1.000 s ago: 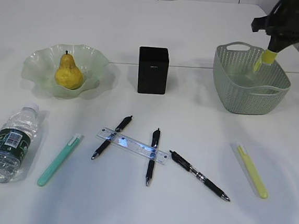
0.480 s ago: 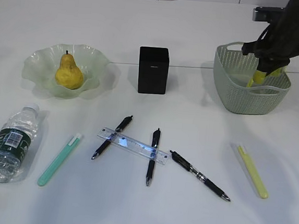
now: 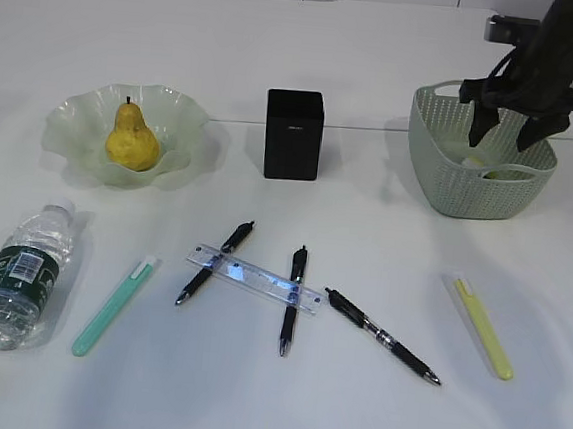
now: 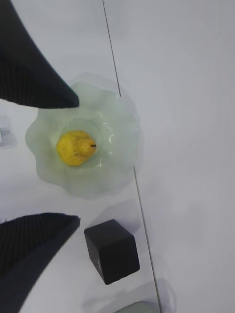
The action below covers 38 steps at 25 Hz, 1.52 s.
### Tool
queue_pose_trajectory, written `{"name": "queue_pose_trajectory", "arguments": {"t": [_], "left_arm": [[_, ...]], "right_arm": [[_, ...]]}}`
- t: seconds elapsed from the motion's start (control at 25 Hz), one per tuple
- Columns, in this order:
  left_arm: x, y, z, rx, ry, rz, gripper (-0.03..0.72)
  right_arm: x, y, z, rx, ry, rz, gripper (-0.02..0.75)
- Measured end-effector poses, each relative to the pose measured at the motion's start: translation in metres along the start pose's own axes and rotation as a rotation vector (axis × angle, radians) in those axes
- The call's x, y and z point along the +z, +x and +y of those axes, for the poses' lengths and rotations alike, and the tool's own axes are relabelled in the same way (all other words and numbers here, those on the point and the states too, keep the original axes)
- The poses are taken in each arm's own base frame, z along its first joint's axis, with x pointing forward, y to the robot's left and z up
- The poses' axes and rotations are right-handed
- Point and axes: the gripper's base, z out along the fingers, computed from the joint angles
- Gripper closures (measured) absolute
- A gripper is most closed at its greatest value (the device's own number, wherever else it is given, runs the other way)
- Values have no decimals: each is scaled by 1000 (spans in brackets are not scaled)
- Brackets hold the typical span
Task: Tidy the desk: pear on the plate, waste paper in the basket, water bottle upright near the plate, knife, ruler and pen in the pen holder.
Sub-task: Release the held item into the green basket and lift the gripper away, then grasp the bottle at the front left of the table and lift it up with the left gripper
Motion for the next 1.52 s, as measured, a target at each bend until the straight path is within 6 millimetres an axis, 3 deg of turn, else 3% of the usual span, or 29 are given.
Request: {"name": "queue_pose_trajectory", "arguments": {"t": [0.16, 0.52, 0.68, 0.84, 0.96, 1.12, 1.52], "left_arm": [[-1, 0, -1, -8, 11, -1, 197], [-12, 6, -2, -13, 14, 11, 191], [-3, 26, 0, -23, 12, 101, 191], [-1, 47, 0, -36, 18, 180, 191], [4, 63, 1, -52, 13, 242, 188], [26, 87, 5, -72, 5, 355, 162], [105, 130, 14, -107, -19, 589, 136]], "right_arm": [[-25, -2, 3, 11, -35, -42, 195], [-127, 8, 5, 10, -56, -205, 206], [-158, 24, 5, 4, -62, -229, 223], [-184, 55, 4, -17, -63, -215, 227], [-190, 84, 2, -20, -60, -166, 229], [-194, 122, 1, -20, -62, -108, 231], [-211, 202, -1, -13, -85, -68, 233]]}}
